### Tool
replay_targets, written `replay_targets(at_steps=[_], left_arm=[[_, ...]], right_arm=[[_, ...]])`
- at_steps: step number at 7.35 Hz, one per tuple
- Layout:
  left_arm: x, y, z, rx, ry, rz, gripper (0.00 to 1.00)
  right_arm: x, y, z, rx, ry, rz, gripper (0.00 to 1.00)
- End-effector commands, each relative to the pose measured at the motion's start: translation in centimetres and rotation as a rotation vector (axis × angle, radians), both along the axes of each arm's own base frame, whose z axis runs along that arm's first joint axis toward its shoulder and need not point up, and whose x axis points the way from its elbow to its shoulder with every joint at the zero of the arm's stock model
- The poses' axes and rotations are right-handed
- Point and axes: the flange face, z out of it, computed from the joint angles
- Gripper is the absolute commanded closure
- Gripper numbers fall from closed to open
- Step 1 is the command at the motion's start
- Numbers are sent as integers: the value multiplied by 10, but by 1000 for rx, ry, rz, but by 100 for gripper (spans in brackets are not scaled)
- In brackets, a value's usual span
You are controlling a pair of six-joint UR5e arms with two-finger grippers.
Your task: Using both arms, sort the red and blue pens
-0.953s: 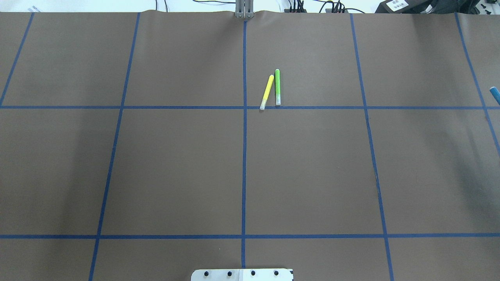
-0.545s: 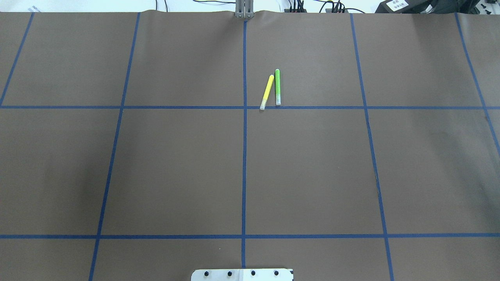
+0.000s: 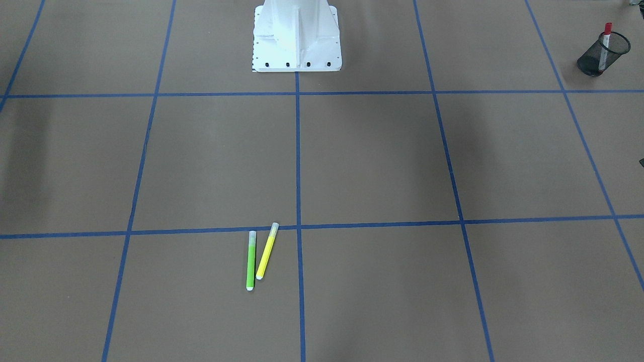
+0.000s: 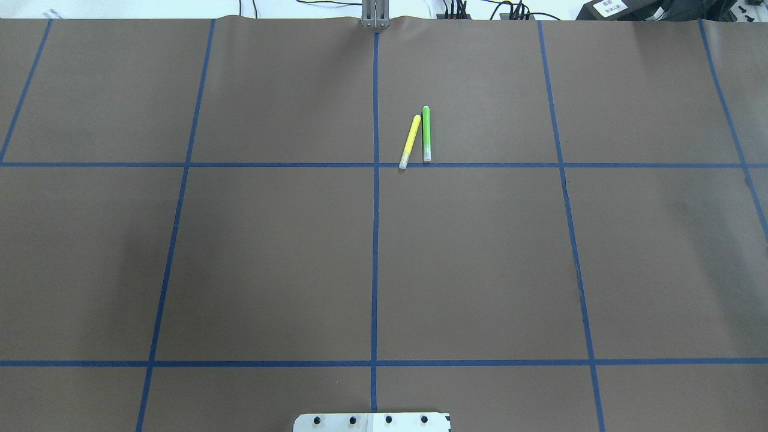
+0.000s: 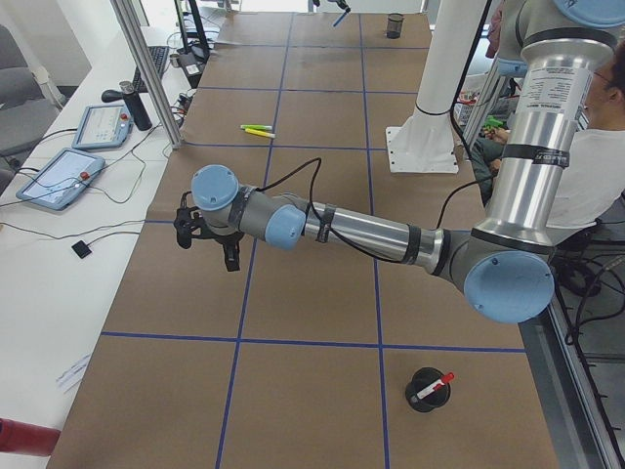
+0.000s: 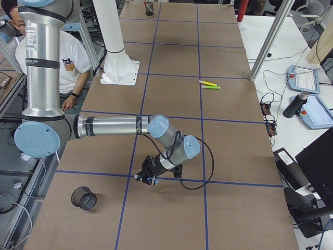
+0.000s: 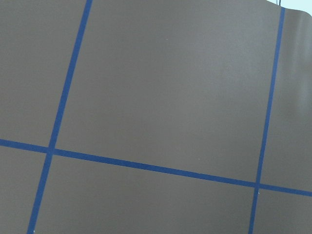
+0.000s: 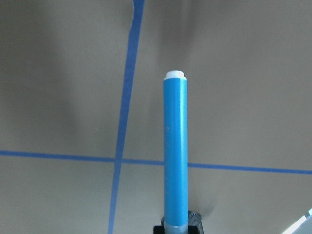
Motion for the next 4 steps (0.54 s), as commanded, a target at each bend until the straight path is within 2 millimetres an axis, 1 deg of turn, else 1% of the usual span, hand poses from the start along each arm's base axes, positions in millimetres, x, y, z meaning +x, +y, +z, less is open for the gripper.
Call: replay_targets(at_steps=[1, 2, 3, 4], left_arm=[[6, -4, -9, 16, -3, 7, 0], [6, -4, -12, 24, -1, 8, 0], [7, -4, -13, 29, -1, 10, 0], [13, -4, -12, 30, -3, 22, 0]], right_arm=[[17, 68, 35, -117, -37, -82, 100], [25, 103, 52, -159, -46, -117, 100], [43, 137, 65, -189, -54, -149, 100], [55, 161, 71, -205, -66, -172, 100]])
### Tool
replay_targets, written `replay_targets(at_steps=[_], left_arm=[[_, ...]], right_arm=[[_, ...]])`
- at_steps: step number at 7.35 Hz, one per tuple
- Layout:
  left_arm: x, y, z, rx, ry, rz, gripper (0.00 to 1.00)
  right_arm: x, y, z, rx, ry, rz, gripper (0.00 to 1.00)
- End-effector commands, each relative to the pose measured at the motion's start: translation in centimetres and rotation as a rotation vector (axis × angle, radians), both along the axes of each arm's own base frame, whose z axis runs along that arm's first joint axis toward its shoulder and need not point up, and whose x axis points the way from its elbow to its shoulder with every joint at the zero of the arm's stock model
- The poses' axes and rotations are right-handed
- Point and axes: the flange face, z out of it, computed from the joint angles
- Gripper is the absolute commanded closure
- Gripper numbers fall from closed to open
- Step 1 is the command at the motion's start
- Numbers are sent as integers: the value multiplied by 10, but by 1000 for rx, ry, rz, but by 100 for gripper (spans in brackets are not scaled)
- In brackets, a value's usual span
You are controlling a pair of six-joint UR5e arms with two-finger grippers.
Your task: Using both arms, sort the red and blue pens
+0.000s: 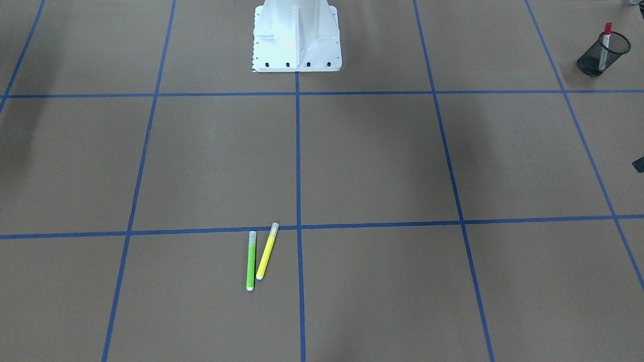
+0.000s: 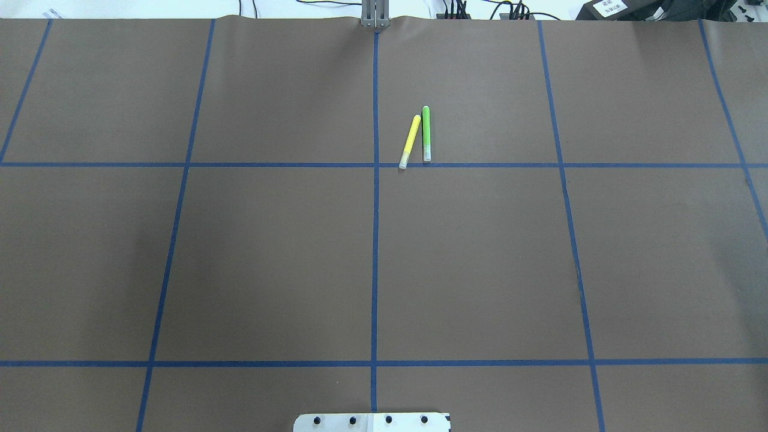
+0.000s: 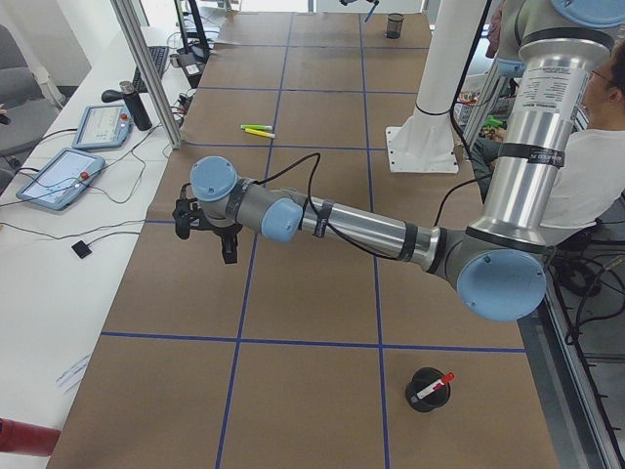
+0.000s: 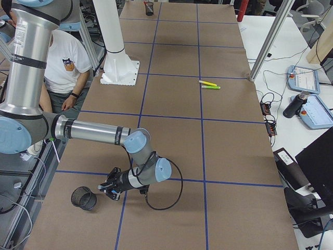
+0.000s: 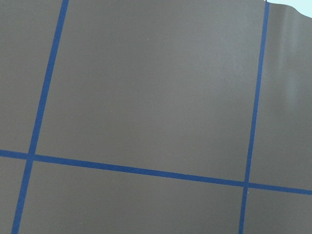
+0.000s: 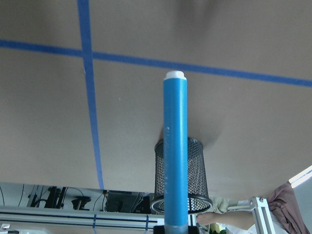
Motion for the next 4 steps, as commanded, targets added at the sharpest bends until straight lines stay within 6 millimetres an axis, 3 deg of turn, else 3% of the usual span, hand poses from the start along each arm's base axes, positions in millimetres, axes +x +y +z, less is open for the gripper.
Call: replay_targets(at_steps=[1, 4], left_arm=[[8, 0, 0, 5, -3, 16, 0], [14, -2, -5, 20, -2, 26, 0]], right_arm=[[22, 51, 13, -67, 1, -74, 100], [31, 64, 11, -129, 6, -122, 100]])
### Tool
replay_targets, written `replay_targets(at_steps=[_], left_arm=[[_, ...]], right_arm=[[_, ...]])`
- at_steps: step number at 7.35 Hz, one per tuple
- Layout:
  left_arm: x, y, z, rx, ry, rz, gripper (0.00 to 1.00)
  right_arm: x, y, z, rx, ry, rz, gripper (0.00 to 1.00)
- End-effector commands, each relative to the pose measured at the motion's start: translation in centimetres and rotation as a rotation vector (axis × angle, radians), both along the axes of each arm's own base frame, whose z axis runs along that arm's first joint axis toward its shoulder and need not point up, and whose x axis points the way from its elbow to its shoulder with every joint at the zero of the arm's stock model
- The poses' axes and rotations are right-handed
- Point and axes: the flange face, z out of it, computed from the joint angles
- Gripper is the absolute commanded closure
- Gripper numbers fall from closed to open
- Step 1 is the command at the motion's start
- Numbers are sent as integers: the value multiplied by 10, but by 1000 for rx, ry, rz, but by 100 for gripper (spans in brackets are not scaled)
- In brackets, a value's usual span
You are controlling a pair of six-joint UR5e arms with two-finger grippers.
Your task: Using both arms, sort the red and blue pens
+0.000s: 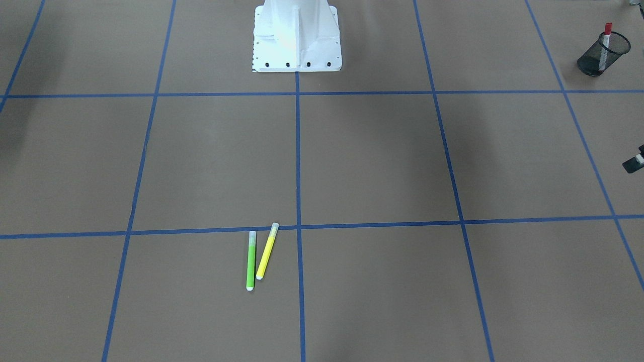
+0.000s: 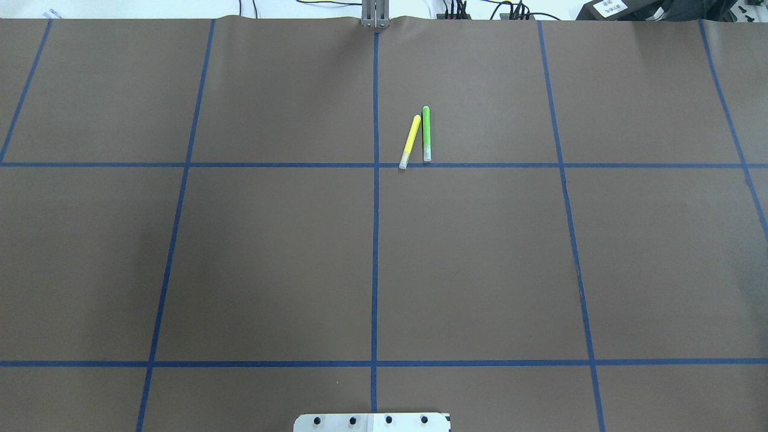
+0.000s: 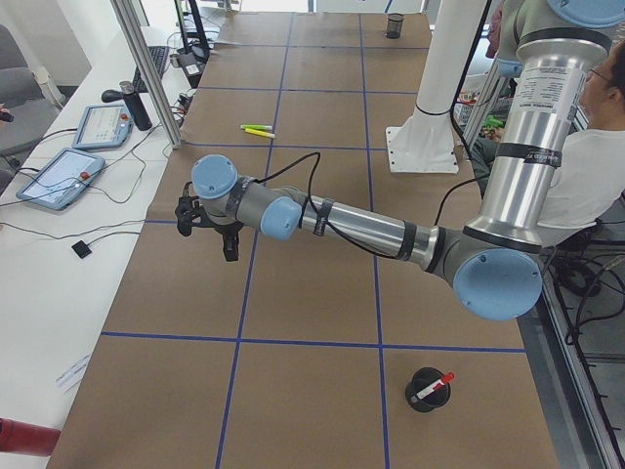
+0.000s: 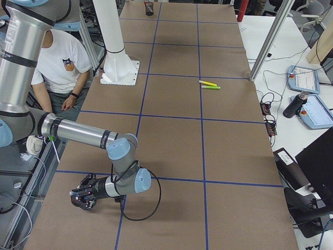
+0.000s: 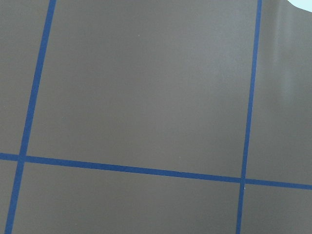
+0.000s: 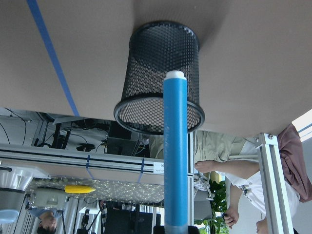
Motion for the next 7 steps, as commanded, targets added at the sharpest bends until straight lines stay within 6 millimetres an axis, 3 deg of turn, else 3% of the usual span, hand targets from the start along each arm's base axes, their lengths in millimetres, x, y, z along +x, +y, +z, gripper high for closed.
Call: replay_targets(at_steps=[1, 2, 5, 7], left_arm=[[3, 0, -4, 26, 5, 2, 0], [2, 0, -4, 28, 5, 0, 0], [2, 0, -7, 34, 6, 0, 0], [3, 1, -12, 41, 7, 0, 0]], right_arm=[[2, 8, -4, -50, 1, -2, 100], [1, 10, -7, -70, 0, 7, 100], [-3, 24, 17, -138, -14, 58, 100], [-7, 24, 24, -155, -20, 92, 100]])
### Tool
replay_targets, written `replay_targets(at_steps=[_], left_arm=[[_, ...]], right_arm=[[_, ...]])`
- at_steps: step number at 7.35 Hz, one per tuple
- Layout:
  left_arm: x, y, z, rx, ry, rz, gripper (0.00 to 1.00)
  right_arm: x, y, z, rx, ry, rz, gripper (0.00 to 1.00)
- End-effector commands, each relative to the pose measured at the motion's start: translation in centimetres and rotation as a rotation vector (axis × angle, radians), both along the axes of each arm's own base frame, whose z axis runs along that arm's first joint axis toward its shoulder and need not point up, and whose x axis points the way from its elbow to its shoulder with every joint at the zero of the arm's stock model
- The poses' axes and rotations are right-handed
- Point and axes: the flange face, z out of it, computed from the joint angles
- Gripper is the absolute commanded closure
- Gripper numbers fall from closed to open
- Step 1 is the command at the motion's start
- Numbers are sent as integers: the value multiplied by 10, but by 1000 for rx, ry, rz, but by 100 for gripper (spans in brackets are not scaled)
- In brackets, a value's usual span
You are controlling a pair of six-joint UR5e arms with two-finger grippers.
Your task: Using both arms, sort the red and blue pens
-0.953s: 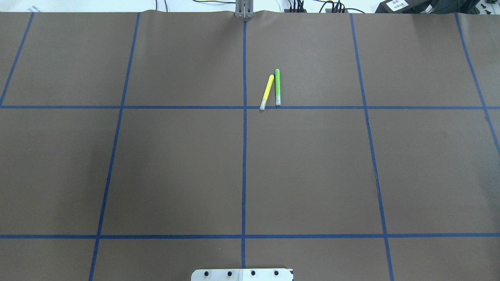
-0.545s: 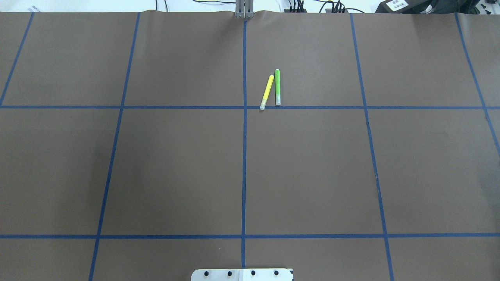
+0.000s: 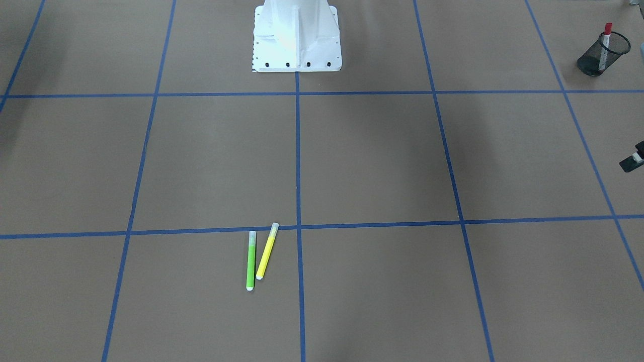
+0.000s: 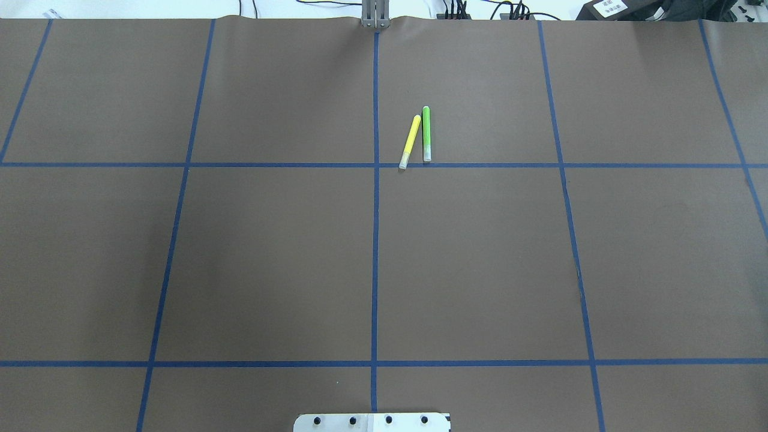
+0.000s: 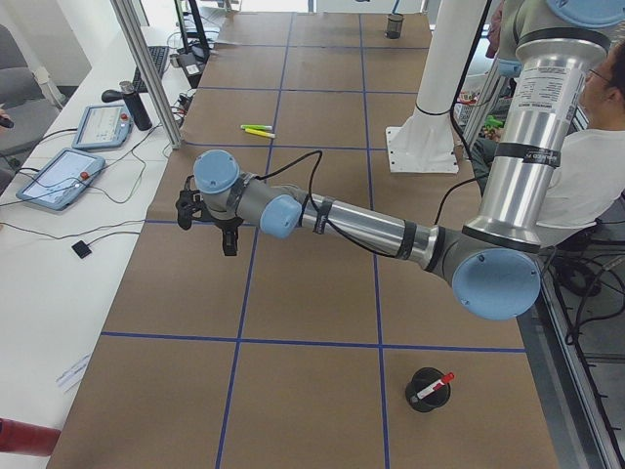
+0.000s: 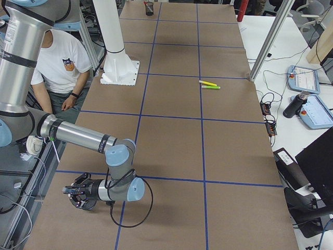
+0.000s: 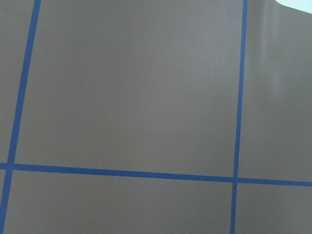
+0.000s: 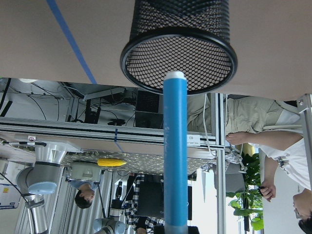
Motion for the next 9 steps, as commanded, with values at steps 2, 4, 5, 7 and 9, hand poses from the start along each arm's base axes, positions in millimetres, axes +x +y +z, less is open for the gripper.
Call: replay_targets(at_steps=[2, 4, 5, 7, 9], left_arm=[[0, 0, -4, 2, 1, -3, 0], [0, 0, -4, 2, 0, -3, 0], [0, 0, -4, 1, 0, -4, 0], [0, 1, -2, -4, 0, -4, 0], [-1, 2, -1, -16, 1, -10, 0]], right_arm=[[-4, 7, 17, -32, -8, 41, 100], [-5, 10, 25, -35, -10, 51, 99], [-6, 12, 27, -41, -12, 65, 79], [-12, 0, 27, -10, -25, 125, 1], [-15, -11, 26, 11, -30, 142, 0]])
